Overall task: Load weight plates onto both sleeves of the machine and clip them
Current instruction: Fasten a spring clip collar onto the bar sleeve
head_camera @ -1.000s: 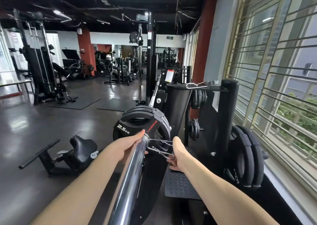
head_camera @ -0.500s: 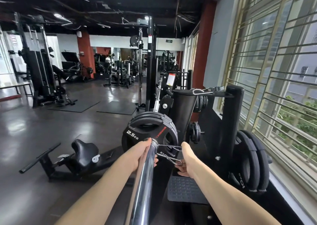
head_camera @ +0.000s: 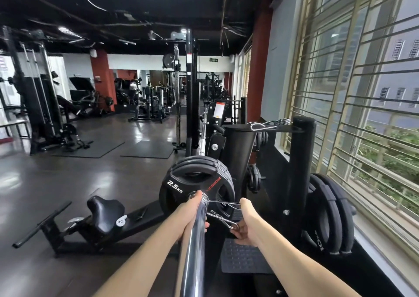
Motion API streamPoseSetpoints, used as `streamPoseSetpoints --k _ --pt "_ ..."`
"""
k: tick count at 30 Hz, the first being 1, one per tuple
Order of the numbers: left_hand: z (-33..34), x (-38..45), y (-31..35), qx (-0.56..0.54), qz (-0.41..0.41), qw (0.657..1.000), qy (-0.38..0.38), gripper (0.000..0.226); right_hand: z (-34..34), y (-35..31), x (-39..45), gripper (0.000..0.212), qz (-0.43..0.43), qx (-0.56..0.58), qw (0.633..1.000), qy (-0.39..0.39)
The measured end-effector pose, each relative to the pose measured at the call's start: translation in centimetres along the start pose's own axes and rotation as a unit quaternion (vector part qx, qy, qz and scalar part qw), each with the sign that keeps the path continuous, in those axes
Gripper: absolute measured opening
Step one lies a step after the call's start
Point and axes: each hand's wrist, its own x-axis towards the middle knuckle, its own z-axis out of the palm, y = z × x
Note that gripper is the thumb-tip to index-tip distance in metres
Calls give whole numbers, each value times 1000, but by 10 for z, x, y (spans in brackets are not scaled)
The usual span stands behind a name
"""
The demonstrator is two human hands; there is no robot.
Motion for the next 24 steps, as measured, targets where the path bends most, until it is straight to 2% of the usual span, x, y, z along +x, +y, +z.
streamPoseSetpoints --k 7,9,11,12,13,14,16,17,18,24 --pt "-4 2 -2 22 3 1000 0 69 -7 -3 0 72 12 -14 999 -32" --pt "-5 -4 2 31 4 999 -13 69 -14 -4 -4 81 19 -33 998 -56" --pt "-8 -12 8 100 6 995 -11 73 -20 -7 -11 83 -1 -53 997 -53" --pt "-10 -15 12 189 16 982 7 76 -24 -9 -14 77 -26 -68 997 -36" --pt "-12 -19 18 308 31 950 33 80 -29 -13 -16 71 -58 -83 995 -15" --pt "-13 -22 25 431 53 898 75 82 -33 -18 -16 66 -89 -92 992 1" --pt "-11 -33 47 638 121 738 184 73 -43 -29 -11 58 -140 -99 985 16" --pt "-5 -37 60 684 160 676 222 63 -48 -36 -9 52 -160 -102 982 17" --pt "4 -43 74 697 193 648 239 55 -53 -44 -8 45 -176 -104 979 16" --pt "85 -39 135 639 384 626 229 37 -86 -95 8 27 -263 -107 959 -1"
